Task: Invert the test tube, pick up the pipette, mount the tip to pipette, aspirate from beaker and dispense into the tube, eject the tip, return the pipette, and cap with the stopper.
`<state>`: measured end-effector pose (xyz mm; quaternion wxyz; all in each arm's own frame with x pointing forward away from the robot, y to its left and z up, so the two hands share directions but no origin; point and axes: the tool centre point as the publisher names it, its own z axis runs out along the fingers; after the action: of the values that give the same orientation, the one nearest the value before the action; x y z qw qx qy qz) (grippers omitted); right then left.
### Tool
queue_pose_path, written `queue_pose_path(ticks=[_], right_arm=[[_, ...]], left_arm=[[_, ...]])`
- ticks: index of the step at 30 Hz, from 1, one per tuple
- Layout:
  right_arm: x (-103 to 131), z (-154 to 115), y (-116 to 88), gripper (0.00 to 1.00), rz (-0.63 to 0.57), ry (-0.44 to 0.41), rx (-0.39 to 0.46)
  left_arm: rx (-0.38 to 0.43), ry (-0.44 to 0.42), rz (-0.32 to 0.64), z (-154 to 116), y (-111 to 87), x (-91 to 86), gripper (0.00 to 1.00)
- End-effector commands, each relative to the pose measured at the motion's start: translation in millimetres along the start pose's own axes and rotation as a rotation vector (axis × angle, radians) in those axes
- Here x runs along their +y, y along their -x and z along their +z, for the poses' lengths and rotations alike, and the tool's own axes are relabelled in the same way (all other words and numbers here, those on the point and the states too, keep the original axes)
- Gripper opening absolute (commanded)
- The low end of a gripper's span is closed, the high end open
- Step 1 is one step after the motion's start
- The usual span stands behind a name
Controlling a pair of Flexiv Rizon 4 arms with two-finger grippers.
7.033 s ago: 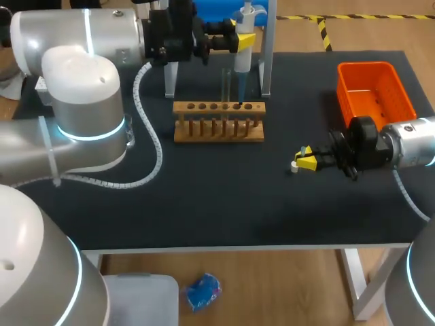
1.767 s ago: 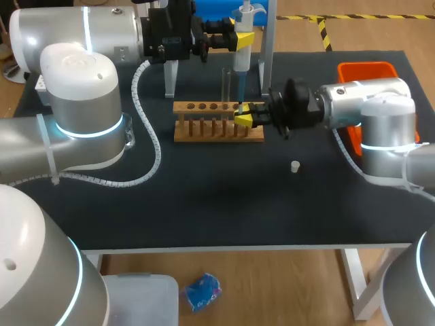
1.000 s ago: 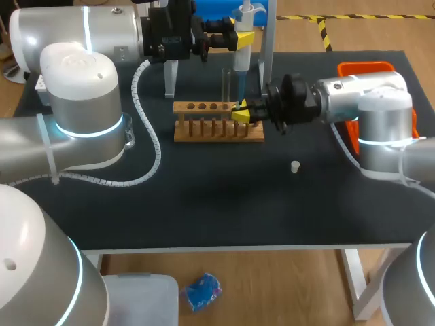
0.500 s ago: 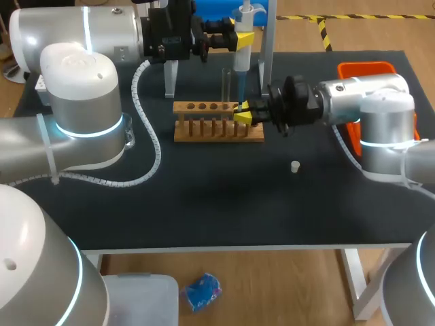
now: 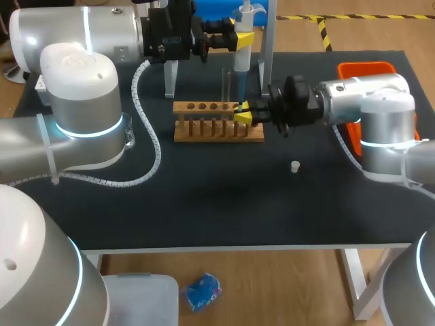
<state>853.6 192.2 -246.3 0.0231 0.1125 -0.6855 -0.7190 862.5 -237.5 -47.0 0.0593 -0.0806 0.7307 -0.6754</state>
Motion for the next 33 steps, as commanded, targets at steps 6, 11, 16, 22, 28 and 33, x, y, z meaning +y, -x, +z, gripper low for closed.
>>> queue_pose_path(ticks=[6, 11, 16, 22, 28, 33], right_arm=[[3.9, 1.5, -0.6, 0.00, 0.014, 0.016, 0.004], [6.1, 0.5, 1.1, 0.00, 0.025, 0.022, 0.003], [7.8, 1.4, 0.8, 0.00, 0.054, 0.042, 0.002], [9.7, 2.8, 1.8, 0.00, 0.063, 0.046, 0.005], [11.0, 3.8, 2.3, 0.00, 0.068, 0.045, 0.003], [15.4, 2.9, 3.6, 0.00, 0.066, 0.051, 0.002]], left_arm=[[0.003, 0.000, 0.001, -1.2, 0.6, -0.2, 0.00], [0.003, 0.000, 0.001, -1.2, 0.6, -0.2, 0.00], [0.003, 0.000, 0.001, -1.2, 0.6, -0.2, 0.00], [0.003, 0.000, 0.001, -1.2, 0.6, -0.2, 0.00], [0.003, 0.000, 0.001, -1.2, 0.6, -0.2, 0.00], [0.003, 0.000, 0.001, -1.2, 0.6, -0.2, 0.00]])
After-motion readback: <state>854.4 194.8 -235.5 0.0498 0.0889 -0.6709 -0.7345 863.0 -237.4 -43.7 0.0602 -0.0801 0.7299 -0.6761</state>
